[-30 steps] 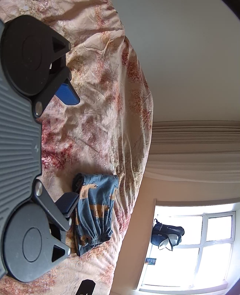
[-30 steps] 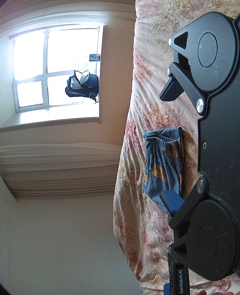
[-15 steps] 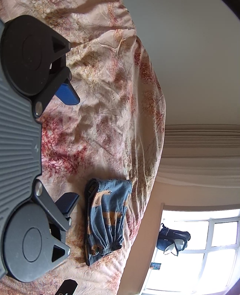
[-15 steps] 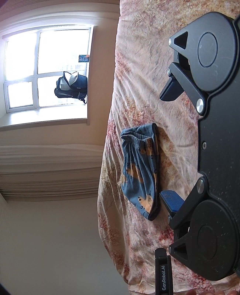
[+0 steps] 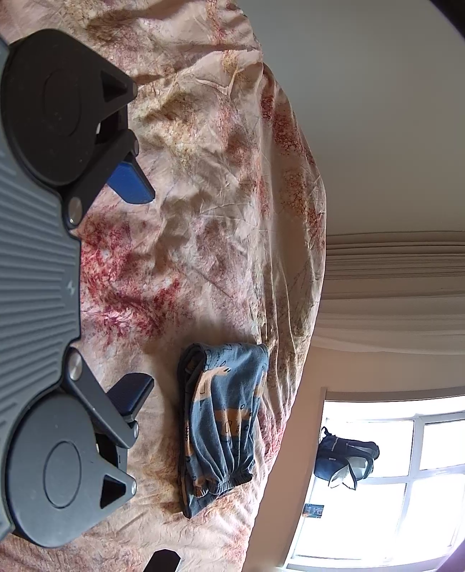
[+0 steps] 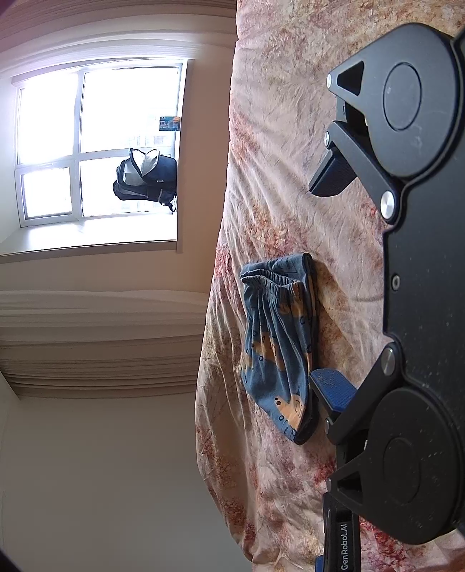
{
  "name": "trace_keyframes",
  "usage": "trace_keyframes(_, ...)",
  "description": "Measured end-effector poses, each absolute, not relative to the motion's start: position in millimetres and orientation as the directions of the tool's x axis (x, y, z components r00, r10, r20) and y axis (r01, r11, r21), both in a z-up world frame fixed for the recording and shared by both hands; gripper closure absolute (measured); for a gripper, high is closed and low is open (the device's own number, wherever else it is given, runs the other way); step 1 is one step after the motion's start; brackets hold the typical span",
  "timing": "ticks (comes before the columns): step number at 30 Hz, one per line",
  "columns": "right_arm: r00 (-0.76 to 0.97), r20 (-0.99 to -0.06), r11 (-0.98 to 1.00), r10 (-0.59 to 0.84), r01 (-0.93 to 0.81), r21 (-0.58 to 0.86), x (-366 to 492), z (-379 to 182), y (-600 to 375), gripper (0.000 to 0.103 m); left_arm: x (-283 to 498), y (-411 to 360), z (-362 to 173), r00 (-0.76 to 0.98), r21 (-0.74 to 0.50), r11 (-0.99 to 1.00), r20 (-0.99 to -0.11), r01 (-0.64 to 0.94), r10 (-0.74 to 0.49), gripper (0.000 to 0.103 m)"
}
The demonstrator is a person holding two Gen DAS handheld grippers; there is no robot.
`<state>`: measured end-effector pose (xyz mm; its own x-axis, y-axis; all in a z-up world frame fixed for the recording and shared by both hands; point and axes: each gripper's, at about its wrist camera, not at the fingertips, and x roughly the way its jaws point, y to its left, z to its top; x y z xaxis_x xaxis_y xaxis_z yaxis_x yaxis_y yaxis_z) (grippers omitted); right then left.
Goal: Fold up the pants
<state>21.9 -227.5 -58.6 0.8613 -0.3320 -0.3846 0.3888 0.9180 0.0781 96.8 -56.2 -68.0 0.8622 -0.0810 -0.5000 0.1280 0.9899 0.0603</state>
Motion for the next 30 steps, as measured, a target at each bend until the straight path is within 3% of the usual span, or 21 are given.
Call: trace_keyframes(30,0.871,-0.375,0.926,-0.319,0.371,0.074,20.8,-55.6,-226.4,0.001,98.1,-53.0,-66.3,0.86,0.05,0.992,-0.504,0.114,-0.073,0.0)
